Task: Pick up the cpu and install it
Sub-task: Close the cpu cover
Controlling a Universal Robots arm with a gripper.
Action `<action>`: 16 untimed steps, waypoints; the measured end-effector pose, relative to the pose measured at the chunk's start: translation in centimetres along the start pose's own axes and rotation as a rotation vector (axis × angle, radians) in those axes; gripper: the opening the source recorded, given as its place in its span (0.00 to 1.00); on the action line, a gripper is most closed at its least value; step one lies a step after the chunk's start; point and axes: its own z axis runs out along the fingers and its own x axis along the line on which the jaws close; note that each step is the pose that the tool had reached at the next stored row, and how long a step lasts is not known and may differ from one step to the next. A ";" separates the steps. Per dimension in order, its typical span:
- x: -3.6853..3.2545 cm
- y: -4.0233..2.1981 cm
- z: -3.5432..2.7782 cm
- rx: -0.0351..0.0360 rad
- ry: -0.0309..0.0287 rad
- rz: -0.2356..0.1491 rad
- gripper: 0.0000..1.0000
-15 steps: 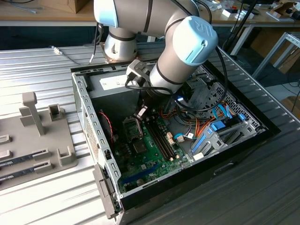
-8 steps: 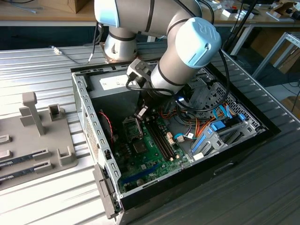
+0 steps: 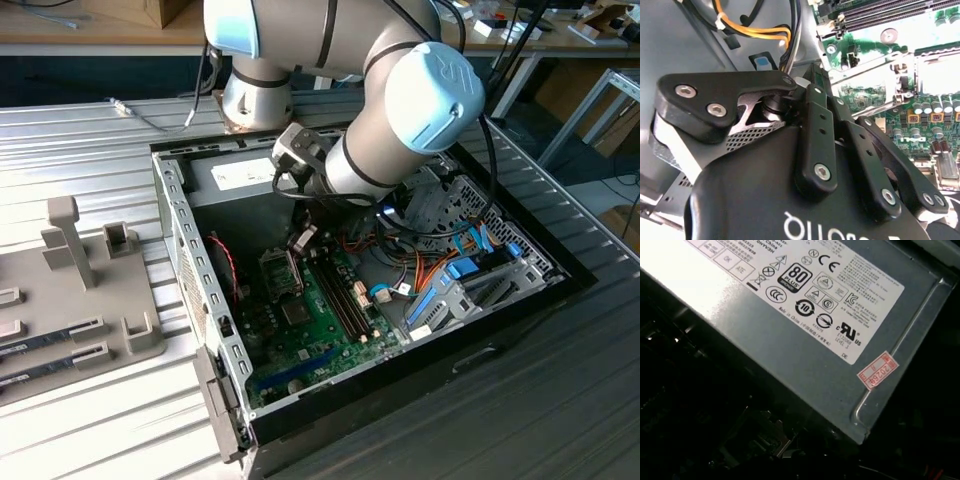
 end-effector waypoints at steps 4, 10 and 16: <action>-0.03 -0.29 0.25 -0.0057 0.0026 -0.001 0.11; -0.52 -0.96 0.64 -0.0149 0.0160 -0.013 0.11; -0.60 -1.38 1.39 -0.0197 0.0260 -0.030 0.11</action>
